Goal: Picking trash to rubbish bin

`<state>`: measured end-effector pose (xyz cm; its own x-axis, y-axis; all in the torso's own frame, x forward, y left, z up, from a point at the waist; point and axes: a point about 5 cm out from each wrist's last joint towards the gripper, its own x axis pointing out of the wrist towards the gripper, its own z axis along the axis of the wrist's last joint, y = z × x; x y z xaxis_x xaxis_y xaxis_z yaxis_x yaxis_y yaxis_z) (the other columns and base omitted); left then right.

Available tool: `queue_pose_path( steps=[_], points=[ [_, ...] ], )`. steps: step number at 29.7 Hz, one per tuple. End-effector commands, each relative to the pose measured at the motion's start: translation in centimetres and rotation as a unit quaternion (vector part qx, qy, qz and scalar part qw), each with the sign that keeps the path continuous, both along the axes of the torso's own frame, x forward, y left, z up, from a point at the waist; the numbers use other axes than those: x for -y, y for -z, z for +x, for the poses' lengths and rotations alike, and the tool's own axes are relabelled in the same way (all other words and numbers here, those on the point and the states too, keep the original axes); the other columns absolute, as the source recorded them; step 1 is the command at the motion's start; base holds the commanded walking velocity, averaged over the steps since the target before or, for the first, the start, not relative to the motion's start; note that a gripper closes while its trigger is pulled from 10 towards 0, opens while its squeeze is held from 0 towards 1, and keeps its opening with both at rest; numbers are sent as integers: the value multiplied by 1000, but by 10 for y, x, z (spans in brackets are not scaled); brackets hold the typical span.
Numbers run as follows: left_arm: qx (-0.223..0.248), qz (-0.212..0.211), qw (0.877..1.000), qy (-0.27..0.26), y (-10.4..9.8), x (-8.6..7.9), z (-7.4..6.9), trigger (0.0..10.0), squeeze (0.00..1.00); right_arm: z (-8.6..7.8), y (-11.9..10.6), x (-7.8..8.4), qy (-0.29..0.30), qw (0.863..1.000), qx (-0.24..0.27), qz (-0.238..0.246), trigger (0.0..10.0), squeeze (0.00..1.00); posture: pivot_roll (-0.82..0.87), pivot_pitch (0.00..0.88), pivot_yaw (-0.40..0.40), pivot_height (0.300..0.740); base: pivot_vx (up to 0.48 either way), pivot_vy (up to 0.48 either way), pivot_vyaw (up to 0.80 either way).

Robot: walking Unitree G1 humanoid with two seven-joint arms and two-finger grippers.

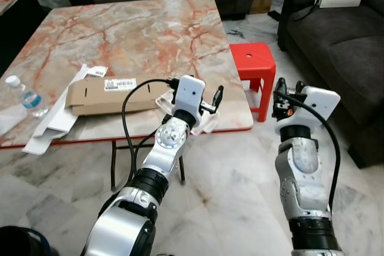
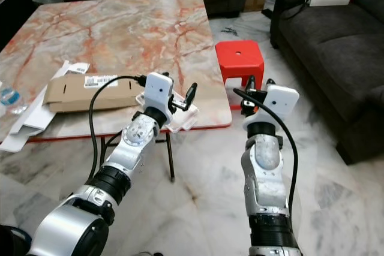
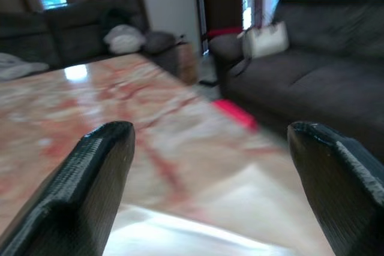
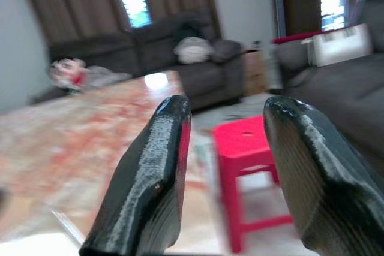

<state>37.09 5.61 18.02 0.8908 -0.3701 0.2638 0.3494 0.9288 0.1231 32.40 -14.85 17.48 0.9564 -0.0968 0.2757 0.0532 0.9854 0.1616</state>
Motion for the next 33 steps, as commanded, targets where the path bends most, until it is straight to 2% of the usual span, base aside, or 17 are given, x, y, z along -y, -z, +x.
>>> queue_pose_path(
  steps=[1, 13, 17, 33],
  points=[
    [12, -1, 1000, 15, -6, 10, -2, 10000, 0, -1, 0, 8, 12, 1000, 2, -3, 10000, 0, 23, 72, 50, 740, 480, 0, 0],
    [16, 0, 1000, 21, -8, 13, -3, 10000, 0, -1, 1, 8, 9, 1000, 2, -4, 10000, 0, 24, 81, 48, 740, 471, 0, 0],
    [29, -4, 999, 42, -10, 17, -7, 10000, 0, -1, 2, 8, 9, 1000, 0, -4, 10000, 0, 24, 89, 47, 740, 0, 0, 0],
    [15, 10, 999, 48, 1, 14, -15, 10000, 0, -1, 4, 3, -3, 1000, -4, -6, 10000, 0, 37, 109, 42, 740, 0, 0, 0]
  ],
)
